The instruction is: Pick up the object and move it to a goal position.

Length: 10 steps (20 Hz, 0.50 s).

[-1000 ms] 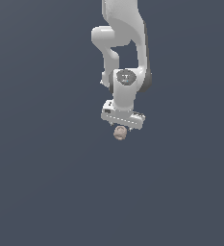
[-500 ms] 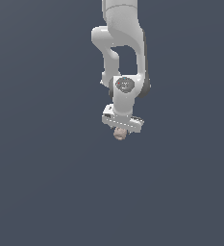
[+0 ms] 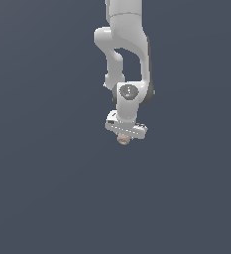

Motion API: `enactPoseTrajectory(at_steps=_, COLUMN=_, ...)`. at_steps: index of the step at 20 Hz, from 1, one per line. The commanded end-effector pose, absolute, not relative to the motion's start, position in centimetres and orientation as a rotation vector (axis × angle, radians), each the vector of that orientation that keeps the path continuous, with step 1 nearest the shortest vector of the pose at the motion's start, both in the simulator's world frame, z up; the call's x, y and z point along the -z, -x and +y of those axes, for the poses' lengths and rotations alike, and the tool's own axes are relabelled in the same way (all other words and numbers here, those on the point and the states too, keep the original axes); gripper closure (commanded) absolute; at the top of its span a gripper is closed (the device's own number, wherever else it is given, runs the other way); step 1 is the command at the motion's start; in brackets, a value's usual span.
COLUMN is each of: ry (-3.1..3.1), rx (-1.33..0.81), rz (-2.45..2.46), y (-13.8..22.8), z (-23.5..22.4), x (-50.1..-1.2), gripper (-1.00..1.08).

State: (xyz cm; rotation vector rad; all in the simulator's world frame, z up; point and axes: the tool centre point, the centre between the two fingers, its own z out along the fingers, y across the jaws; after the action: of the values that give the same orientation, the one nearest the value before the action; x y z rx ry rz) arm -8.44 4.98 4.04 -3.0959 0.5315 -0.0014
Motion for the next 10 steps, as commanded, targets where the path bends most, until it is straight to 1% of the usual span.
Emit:
enactPoseTrajectory(at_steps=1, ry=3.096, rx=0.0, rz=0.532, y=8.47, z=4.96, x=-3.94, gripper=1.08)
enactPoseTrajectory(at_steps=10, ry=3.096, rx=0.001, rz=0.531, y=8.46, z=4.93, x=-4.12, gripper=1.08)
